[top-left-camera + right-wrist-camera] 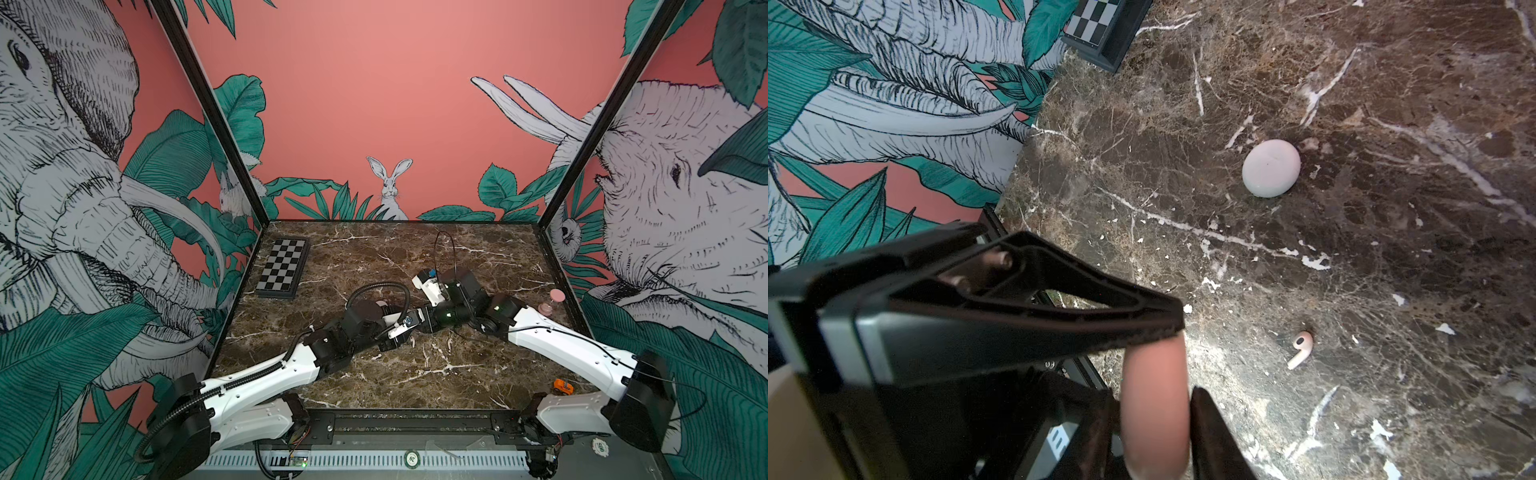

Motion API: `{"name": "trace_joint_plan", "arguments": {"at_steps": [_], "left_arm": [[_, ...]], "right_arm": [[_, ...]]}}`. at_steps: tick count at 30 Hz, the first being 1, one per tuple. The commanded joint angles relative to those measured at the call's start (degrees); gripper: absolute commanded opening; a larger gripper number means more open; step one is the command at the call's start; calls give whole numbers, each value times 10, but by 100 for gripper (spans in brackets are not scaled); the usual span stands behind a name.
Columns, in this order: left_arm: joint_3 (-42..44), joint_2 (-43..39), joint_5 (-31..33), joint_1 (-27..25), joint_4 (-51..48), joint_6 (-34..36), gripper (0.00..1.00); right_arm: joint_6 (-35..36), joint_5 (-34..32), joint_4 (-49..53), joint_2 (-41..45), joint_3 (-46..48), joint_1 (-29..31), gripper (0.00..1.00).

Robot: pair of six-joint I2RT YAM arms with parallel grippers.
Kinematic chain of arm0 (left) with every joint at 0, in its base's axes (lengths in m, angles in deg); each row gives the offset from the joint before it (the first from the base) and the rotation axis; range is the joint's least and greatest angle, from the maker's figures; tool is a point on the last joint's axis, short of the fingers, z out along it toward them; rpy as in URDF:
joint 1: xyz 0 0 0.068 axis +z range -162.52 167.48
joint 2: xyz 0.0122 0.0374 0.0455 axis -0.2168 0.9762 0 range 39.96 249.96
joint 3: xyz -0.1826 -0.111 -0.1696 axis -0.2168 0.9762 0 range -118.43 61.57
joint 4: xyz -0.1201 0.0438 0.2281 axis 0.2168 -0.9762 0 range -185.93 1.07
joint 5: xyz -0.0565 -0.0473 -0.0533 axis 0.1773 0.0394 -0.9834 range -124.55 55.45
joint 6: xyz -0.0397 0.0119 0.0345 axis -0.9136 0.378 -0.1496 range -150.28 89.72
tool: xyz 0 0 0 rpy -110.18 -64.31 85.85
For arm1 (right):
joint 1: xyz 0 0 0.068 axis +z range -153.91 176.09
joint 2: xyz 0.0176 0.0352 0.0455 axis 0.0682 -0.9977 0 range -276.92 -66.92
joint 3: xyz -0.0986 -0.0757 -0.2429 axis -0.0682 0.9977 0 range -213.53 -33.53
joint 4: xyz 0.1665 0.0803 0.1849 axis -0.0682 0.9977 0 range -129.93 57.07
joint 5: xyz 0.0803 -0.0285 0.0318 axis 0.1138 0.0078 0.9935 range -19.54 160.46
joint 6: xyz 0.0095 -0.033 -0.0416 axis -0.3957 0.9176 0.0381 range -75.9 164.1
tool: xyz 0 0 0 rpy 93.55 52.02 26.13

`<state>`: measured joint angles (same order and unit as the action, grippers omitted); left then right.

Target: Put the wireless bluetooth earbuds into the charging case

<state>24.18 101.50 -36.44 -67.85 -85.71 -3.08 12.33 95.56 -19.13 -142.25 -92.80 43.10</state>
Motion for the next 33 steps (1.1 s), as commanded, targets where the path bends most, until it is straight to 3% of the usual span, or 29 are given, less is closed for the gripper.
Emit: {"name": "trace_joint_plan", "arguments": {"at_steps": [1, 18, 21, 24, 26, 33], "left_arm": [[-14, -2, 12, -2, 14, -7, 0], [-15, 1, 29, -2, 31, -23, 1], [-12, -4, 30, -2, 37, -26, 11], [-11, -6, 25, -2, 37, -28, 33], [-12, -10, 14, -2, 36, -29, 34], [-12, -39, -22, -3, 26, -52, 60]], "right_arm": [[0, 12, -28, -3, 3, 5, 30], [6, 14, -23, 1, 0, 7, 16], [5, 15, -24, 4, 2, 7, 10], [6, 14, -25, 7, 2, 7, 1], [7, 12, -27, 11, 2, 7, 0], [31, -4, -8, 41, -6, 5, 0]]}}
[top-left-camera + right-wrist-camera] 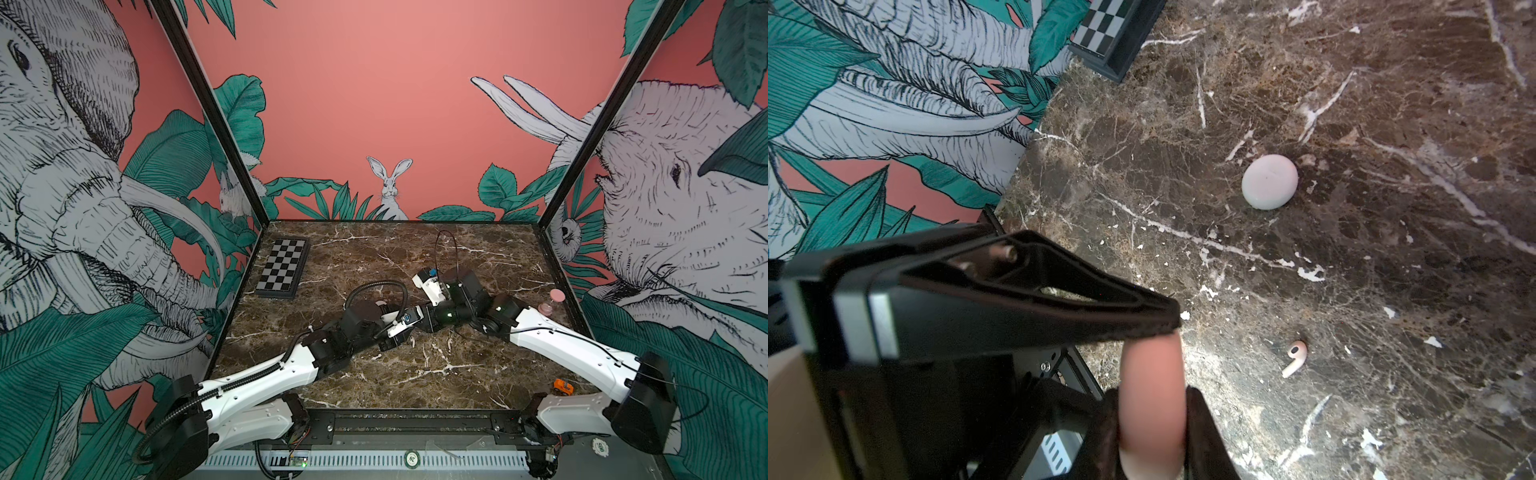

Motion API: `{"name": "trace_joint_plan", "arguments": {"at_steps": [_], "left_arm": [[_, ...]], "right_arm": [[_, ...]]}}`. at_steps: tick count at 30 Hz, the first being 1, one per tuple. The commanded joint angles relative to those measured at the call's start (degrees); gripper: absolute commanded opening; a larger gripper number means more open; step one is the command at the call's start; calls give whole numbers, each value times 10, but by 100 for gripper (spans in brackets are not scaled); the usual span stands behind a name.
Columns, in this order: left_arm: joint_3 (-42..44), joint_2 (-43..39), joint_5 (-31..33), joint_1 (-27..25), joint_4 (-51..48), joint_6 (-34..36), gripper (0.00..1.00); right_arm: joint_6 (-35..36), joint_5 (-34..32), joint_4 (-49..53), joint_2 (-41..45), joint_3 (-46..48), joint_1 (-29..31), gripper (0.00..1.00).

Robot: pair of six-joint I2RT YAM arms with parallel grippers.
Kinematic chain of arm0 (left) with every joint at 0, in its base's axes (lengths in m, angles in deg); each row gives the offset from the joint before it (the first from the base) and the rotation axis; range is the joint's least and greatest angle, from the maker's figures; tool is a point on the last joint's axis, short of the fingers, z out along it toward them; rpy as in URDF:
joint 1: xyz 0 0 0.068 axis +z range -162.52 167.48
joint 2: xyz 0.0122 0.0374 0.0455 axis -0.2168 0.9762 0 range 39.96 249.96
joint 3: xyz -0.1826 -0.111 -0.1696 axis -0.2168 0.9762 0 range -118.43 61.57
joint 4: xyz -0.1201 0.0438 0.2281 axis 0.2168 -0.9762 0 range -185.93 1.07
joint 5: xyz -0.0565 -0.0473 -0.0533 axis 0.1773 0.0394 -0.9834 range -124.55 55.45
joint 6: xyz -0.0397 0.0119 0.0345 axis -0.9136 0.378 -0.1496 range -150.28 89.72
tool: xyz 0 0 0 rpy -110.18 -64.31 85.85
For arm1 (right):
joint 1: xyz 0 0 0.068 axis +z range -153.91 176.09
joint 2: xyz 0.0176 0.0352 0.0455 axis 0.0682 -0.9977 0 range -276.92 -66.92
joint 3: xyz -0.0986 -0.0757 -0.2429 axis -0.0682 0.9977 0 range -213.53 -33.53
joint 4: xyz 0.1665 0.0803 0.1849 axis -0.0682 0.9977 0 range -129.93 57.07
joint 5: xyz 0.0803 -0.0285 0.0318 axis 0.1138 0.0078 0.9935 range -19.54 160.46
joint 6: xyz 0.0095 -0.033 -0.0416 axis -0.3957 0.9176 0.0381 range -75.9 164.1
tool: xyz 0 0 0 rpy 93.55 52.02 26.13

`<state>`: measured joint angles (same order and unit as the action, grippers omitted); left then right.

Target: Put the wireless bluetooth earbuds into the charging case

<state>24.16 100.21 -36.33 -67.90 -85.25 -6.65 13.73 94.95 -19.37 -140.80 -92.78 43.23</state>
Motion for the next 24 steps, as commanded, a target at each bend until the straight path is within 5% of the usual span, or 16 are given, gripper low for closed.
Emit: {"name": "trace_joint_plan", "arguments": {"at_steps": [1, 3, 4, 16, 24], "left_arm": [[-11, -32, -28, -2, 18, -25, 67], [-14, -42, -37, -2, 7, -43, 97], [-18, -47, -50, -2, -5, -49, 99], [-77, -140, -199, 7, -187, -139, 99], [-59, -189, -364, 127, -186, -235, 95]], "right_arm": [[24, 1, -1, 33, -9, 2, 0], [33, 0, 5, 46, -11, -4, 0], [39, 5, 7, 53, -11, -9, 0], [114, 115, 14, 128, 10, -51, 0], [141, 249, -11, 132, 24, -39, 0]]}}
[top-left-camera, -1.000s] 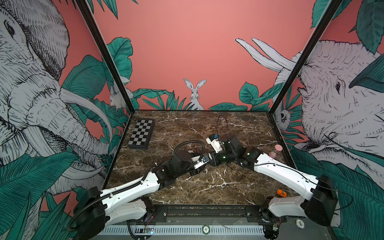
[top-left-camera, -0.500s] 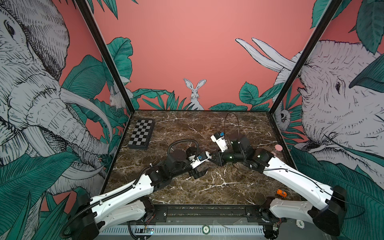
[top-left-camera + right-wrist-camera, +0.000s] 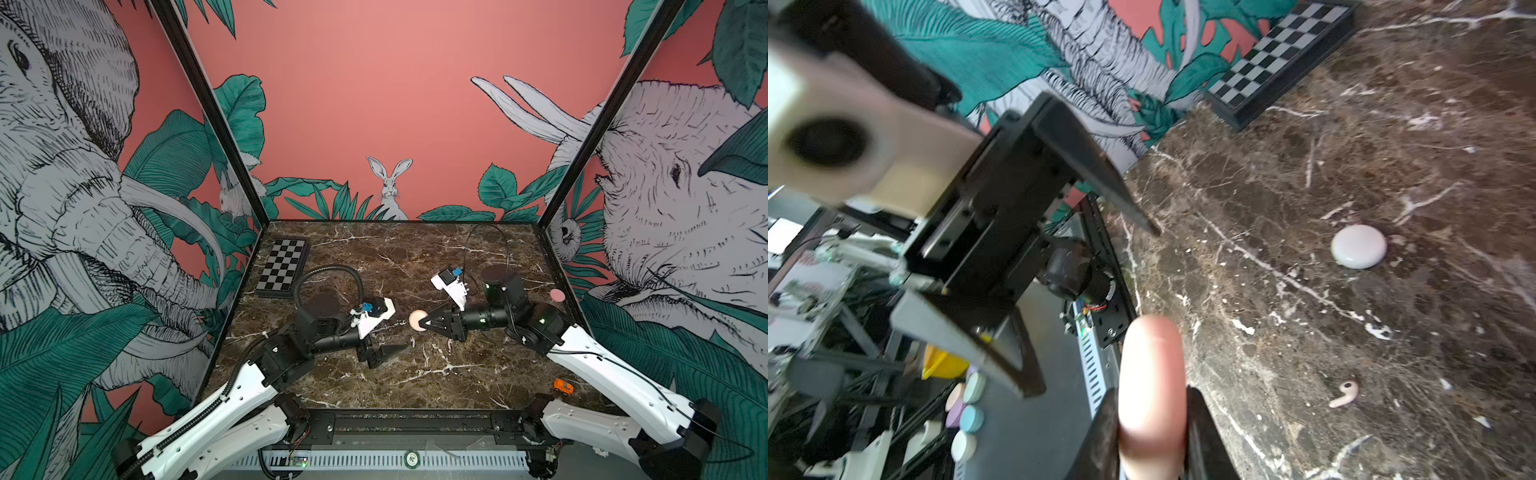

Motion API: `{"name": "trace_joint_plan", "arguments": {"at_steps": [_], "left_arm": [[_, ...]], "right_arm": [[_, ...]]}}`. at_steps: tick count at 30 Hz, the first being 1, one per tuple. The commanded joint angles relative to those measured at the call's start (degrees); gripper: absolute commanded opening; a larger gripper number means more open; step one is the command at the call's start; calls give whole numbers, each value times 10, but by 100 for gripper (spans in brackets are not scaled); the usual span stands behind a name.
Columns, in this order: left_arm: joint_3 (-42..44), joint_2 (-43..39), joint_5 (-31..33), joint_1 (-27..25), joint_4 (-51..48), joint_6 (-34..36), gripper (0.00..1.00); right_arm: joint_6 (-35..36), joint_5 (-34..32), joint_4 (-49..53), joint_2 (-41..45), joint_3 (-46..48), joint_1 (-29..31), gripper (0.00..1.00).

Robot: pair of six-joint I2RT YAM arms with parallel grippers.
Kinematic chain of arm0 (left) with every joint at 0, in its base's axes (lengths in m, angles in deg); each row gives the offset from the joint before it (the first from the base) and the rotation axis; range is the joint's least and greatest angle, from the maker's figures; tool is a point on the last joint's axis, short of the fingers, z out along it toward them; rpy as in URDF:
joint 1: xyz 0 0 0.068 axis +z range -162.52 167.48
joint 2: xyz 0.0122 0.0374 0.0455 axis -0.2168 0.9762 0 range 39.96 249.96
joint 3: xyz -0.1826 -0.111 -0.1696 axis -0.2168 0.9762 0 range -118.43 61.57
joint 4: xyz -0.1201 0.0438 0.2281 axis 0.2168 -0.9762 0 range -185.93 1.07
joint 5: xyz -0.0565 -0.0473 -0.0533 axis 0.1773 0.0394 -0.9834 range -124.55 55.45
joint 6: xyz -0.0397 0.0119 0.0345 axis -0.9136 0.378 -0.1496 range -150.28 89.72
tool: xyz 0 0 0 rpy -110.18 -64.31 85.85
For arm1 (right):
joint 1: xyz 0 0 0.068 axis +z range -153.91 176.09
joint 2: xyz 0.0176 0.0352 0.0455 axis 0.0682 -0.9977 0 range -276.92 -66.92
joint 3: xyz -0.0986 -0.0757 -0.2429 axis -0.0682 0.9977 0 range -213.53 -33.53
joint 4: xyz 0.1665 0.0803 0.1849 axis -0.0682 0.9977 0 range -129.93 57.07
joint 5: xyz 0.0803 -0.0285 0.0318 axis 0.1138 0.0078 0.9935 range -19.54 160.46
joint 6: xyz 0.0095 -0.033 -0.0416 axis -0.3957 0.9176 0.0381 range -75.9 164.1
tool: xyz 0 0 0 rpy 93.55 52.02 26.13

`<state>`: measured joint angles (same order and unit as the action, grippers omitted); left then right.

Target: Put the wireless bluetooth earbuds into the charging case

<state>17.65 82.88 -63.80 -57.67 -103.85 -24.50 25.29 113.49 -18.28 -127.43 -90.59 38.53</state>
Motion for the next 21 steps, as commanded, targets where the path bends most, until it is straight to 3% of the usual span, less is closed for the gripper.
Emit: {"name": "trace_joint_plan", "arguments": {"at_steps": [1, 10, 21], "left_arm": [[7, -17, -96, 28, 7, -64, 95], [-11, 63, -209, 30, 10, -84, 81], [-23, 122, -271, 31, 44, -106, 65]], "right_arm": [[29, 69, -21, -5, 1, 11, 0], [44, 41, -20, -3, 6, 28, 0], [68, 14, -5, -3, 2, 47, 0]]}}
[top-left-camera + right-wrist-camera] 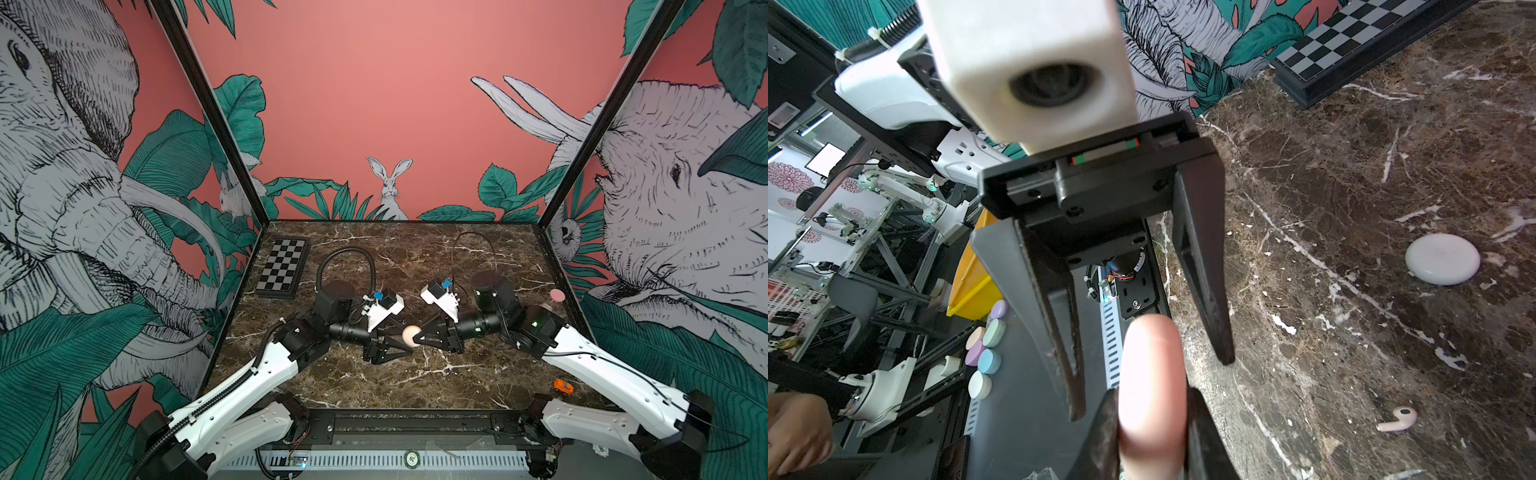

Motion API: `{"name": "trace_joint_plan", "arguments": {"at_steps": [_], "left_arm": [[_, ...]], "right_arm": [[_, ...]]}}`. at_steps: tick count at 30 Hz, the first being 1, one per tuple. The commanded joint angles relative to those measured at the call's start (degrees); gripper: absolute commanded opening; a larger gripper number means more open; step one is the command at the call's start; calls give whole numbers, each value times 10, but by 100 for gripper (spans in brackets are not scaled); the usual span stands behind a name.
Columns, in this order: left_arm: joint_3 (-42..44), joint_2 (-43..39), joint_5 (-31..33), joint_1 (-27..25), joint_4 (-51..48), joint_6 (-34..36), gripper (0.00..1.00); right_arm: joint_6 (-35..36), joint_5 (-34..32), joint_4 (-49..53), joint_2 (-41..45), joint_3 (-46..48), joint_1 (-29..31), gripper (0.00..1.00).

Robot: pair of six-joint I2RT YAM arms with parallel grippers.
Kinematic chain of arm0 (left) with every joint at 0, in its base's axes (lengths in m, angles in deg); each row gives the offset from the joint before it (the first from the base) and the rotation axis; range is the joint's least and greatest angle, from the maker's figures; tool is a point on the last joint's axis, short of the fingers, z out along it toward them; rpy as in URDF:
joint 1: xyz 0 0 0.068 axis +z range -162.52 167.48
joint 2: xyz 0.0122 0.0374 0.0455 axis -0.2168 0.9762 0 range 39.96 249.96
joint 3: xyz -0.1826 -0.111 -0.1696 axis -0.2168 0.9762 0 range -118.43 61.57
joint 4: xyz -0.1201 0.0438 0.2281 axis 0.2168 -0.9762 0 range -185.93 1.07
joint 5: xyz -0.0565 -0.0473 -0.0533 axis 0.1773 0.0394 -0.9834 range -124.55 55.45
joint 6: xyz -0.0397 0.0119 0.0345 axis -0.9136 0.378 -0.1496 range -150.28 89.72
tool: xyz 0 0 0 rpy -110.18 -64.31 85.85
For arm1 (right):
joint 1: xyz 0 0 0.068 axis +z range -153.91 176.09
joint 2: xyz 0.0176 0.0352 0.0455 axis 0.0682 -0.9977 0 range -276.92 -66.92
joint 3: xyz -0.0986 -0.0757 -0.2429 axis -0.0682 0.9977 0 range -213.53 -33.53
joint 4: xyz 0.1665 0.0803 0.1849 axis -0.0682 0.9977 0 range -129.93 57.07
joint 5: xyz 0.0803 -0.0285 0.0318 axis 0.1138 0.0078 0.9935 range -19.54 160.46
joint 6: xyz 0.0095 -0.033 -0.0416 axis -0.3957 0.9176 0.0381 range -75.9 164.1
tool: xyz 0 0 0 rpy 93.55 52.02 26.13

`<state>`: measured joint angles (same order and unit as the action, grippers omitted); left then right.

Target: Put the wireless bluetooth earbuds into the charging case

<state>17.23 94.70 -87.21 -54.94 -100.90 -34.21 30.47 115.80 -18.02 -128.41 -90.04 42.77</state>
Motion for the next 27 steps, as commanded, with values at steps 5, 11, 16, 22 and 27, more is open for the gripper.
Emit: {"name": "trace_joint_plan", "arguments": {"at_steps": [5, 11, 16, 22, 27], "left_arm": [[-19, 15, -53, 5, 11, -8, 59], [-19, 21, -56, 4, 10, -4, 53], [-26, 31, -61, 4, -1, 1, 52], [-31, 35, -65, 4, -17, 14, 42], [-39, 37, -62, 4, -41, 28, 41]], "right_arm": [[19, -12, -7, 5, -3, 7, 0], [19, -6, -7, 1, -3, 10, 0], [21, -5, -6, -3, -3, 13, 0], [26, -2, 0, -5, -3, 16, 0], [35, 3, 15, -16, -8, 19, 0]]}}
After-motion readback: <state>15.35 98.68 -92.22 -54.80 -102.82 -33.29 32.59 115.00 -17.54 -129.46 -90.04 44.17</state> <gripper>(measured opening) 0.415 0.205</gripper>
